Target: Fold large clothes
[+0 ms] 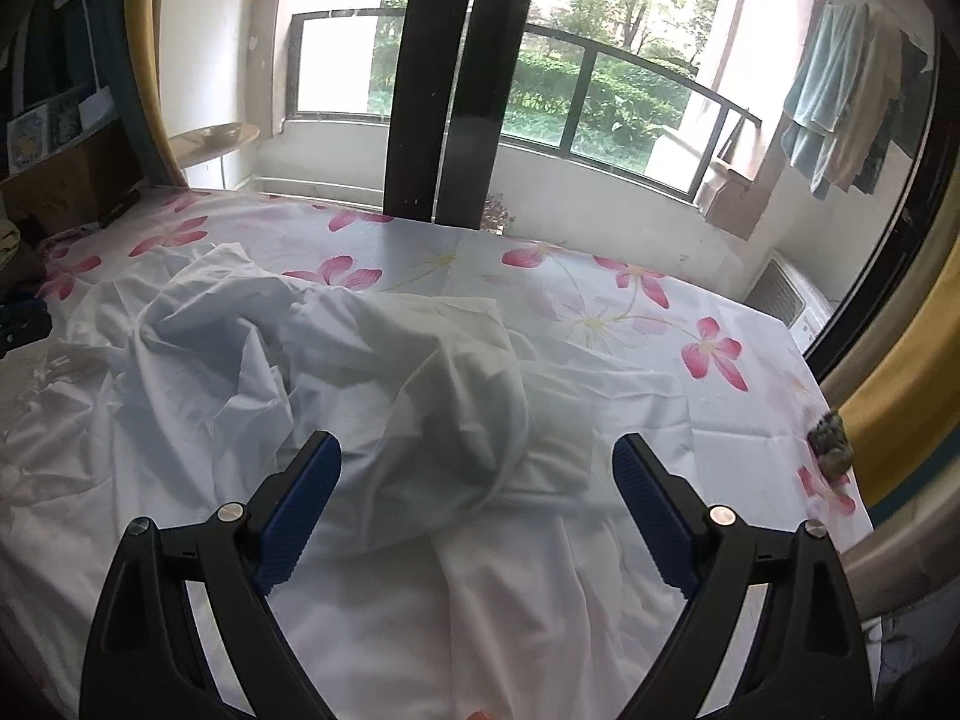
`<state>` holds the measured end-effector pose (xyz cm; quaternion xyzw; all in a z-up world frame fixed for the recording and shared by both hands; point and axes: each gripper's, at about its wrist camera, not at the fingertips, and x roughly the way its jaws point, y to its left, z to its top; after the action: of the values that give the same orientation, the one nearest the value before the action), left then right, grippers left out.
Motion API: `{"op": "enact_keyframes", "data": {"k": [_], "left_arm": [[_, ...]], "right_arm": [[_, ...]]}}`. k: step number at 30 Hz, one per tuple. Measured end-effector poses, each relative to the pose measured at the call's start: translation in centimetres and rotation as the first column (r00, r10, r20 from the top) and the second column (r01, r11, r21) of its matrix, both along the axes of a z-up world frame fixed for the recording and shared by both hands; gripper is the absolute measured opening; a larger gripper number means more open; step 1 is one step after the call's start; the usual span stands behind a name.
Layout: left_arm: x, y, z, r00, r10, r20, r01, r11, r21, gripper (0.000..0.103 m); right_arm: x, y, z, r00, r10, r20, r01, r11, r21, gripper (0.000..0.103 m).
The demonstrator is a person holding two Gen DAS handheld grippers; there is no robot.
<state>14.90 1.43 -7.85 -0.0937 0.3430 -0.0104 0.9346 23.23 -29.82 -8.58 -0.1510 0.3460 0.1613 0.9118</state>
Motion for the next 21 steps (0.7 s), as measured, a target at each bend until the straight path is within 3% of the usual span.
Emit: {"op": "enact_keyframes", "data": {"k": [8,18,20,21], "left_arm": [[-4.7,2.0,-0.4,0.998,0.068,0.002,-0.068,0.998,0.002,0.043],[-9.7,4.1,-2.5,0.986,0.157,-0.059,-0.155,0.987,0.040,0.043],[-10.9,4.3,-2.7,0.982,0.177,-0.066,-0.174,0.984,0.048,0.048],[-11.5,4.6,-2.9,0.980,0.187,-0.067,-0.184,0.982,0.048,0.055]], "right_arm": [[-2.7,-2.9,0.0,0.999,-0.043,0.001,0.043,0.999,0.011,0.091],[-6.0,-8.6,-1.7,0.986,-0.163,-0.039,0.163,0.987,0.000,0.091],[-6.9,-9.8,-2.1,0.983,-0.178,-0.046,0.178,0.984,-0.002,0.091],[-7.4,-10.4,-2.3,0.981,-0.185,-0.050,0.185,0.983,0.000,0.091]]}}
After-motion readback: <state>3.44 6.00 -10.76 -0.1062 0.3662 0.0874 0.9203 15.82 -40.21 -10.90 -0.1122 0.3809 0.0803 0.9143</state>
